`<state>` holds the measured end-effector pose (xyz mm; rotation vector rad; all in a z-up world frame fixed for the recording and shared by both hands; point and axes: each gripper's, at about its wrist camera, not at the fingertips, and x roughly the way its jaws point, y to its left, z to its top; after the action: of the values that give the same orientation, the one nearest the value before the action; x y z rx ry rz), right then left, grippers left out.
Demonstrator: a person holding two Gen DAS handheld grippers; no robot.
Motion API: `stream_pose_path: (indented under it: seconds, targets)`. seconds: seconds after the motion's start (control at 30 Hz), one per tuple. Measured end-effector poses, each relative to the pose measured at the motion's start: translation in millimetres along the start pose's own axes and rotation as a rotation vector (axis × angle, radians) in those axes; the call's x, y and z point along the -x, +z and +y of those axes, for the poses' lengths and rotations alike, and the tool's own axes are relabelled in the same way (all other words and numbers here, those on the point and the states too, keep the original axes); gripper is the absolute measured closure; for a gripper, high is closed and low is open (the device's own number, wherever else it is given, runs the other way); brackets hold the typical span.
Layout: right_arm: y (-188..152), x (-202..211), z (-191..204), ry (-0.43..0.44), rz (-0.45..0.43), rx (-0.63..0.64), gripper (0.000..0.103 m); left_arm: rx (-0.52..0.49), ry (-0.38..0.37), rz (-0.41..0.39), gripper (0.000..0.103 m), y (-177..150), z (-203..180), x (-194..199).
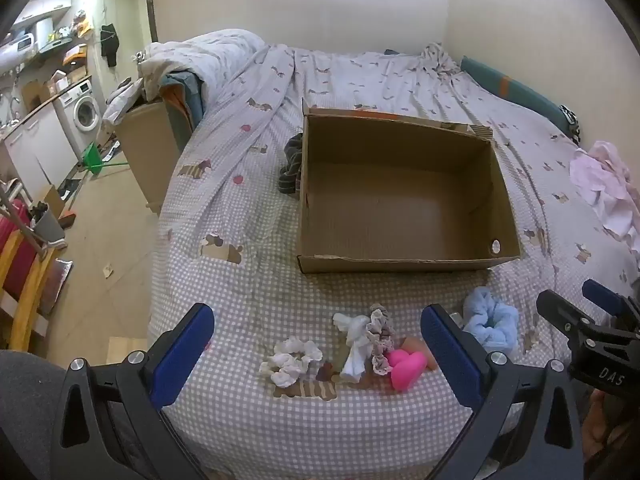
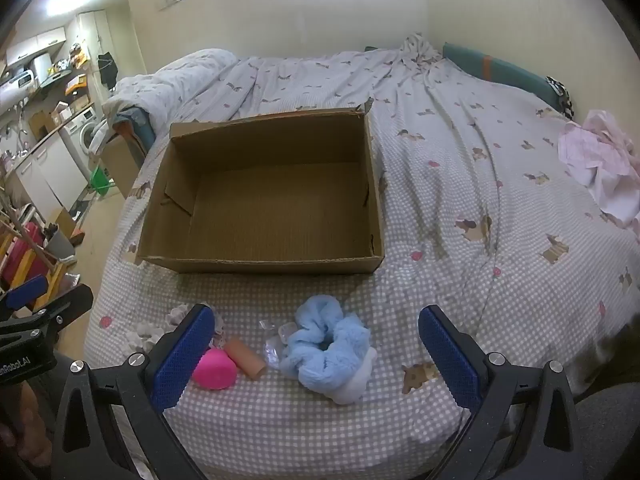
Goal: Organize soft objects
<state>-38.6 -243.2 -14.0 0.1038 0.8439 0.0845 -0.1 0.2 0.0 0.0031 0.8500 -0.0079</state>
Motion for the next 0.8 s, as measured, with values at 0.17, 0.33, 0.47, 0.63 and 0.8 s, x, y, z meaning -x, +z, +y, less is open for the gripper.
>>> stream_pose_path:
  seconds: [0.17,0.33,0.47,0.63,0.8]
  targets:
    - [1.0,2.3,-2.3,0.004,-0.002,-0.006,0.0,-0.001,0.001,-0.001,0.0,-1.2,-0.6,0.9]
    - [-0.5,-0.3,-2.8,-0.008,0.002,-0.03,0.0,0.001,-0.004,0.007,0.0,-0.2,0.0,-0.2]
    - [1.4,0.9,-5.6,-0.01,0.003,-0.047,0.0,0.001,-0.004,0.007,0.0,-1.1,4.6,-0.1]
    - [0.8,-1.1,-6.7,-0.003,0.009,-0.039,0.0,0.001,-0.003,0.009,0.0,-3.4,8.3,-3.9]
    - [-0.5,0.2,-2.2,0.0,0.003,-0.017,0.0,0.003,0.001,0.009,0.0,-6.7,4.0,-6.3]
